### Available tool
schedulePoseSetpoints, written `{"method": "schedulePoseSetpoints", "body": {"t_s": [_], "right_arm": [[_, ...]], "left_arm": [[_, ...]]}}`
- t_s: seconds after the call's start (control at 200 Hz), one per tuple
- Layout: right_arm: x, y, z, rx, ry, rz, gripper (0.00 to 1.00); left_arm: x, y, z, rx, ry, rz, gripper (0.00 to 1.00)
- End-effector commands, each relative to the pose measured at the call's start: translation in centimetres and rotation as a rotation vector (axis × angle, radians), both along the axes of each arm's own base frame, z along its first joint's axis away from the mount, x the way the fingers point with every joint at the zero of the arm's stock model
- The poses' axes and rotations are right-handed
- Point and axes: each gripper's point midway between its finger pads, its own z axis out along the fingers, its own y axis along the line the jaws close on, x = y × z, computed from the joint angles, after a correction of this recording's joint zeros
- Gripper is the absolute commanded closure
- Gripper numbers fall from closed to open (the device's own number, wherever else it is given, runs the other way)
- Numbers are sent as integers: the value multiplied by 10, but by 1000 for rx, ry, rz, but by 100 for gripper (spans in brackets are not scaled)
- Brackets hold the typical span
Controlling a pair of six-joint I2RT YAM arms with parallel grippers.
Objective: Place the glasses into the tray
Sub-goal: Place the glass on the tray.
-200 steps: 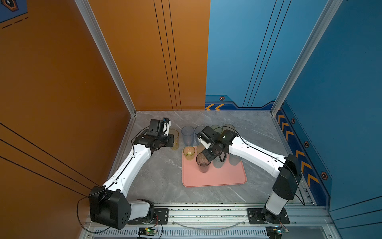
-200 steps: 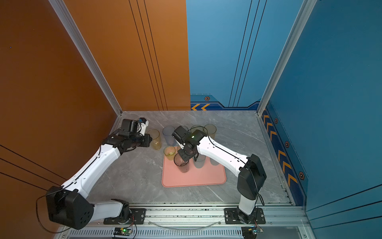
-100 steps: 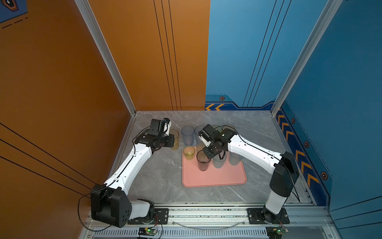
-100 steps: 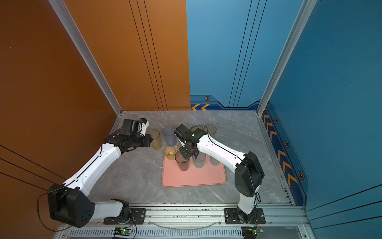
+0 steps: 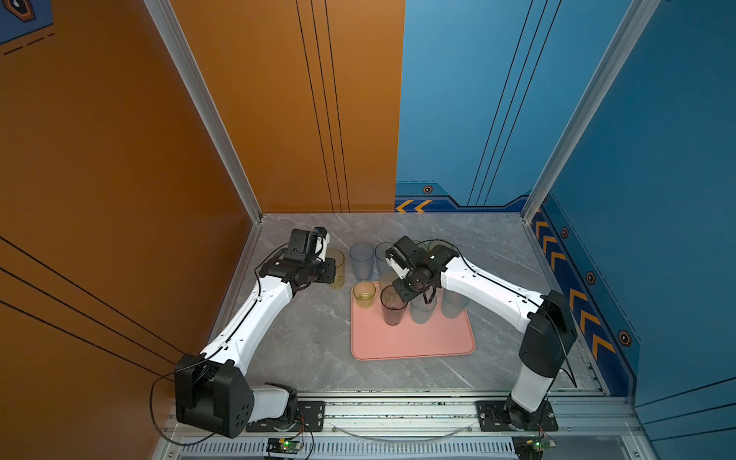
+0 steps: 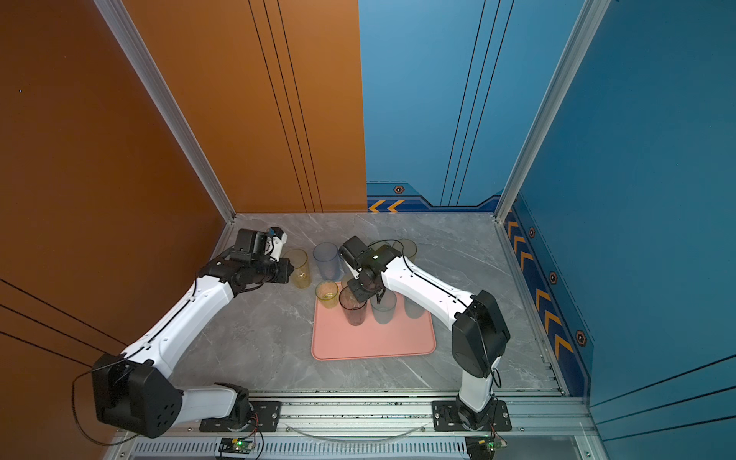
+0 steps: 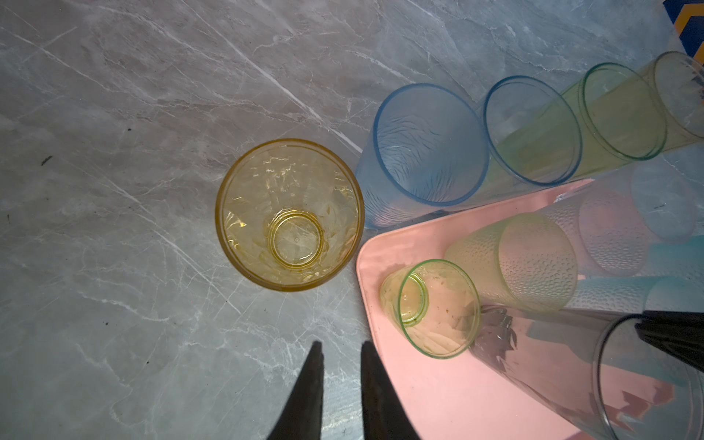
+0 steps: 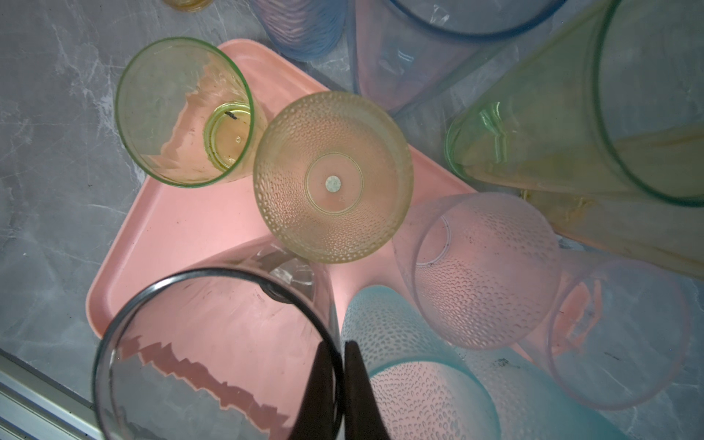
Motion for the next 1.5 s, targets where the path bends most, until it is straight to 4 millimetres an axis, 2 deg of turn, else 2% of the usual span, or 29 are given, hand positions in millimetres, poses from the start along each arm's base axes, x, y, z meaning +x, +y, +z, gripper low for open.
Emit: {"method": "schedulePoseSetpoints", "body": {"t_s": [0.0,1.142,1.497], "right_arm": [[4,1,-8,-4,8,-4,100],[12,1,-10,6,-5,-25,100],[10,0,-7,13,0,-27,86]], "left_arm": [[4,2,5,4,-8,-5,80],[4,2,9,0,-15,-5,79],[3,2,10,-1,-16,-7,79]]}}
